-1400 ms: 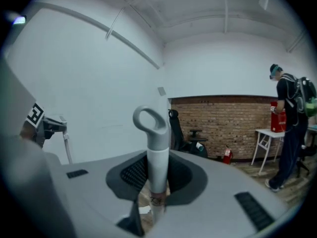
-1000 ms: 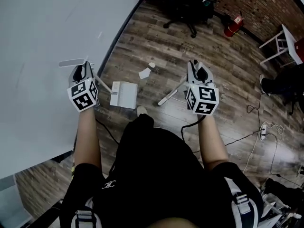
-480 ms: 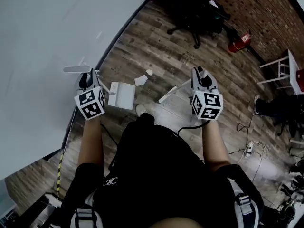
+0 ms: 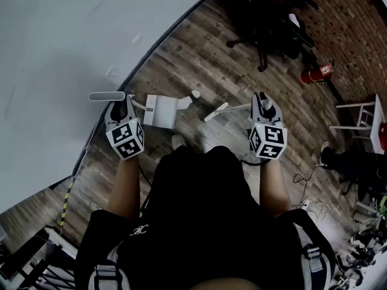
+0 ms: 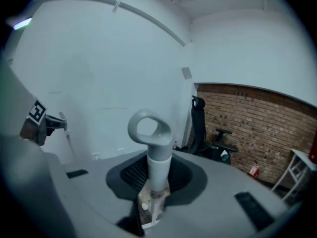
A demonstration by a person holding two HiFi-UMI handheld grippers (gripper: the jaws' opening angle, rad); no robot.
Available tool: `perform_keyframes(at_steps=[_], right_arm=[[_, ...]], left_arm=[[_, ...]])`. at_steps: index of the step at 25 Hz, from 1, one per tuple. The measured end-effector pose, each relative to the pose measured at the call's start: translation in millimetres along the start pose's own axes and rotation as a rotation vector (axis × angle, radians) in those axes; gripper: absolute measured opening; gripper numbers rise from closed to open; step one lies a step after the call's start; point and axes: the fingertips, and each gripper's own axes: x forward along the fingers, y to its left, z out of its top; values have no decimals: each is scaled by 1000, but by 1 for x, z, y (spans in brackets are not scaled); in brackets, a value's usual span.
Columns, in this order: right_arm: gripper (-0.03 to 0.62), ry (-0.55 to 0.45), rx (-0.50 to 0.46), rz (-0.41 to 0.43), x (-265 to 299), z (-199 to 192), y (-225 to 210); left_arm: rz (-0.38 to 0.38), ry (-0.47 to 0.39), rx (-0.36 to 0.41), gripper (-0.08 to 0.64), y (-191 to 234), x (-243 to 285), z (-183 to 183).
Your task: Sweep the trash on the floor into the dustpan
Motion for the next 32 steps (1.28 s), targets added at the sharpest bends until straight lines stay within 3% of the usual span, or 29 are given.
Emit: perform_keyframes(at_steps=[6,11,18,22,25,29,32], right_arm=[[83,-16,-73,128,49,18,3],[83,-12,-178,342,92,19,24],[83,-8,-383,646,139,10,62],[83,-3,-501,786,158,-8,103],[83,-15,-549,859,163,-9,137],[81,-19,-559,939,161,-9,187],[81,-21,-573,991,156,-13,226]], left_arm=[[147,26,-109,95,14,10,-15],[301,33,-164,95,22,7,-33],[435,91,-238,95,33,19,-74],[469,168,-265,95,25,23,-119],[505,140,-291,95,27,17,-132],[458,106,-295,95,26,18,-134],[398,87,-340,97,21,19,-137]])
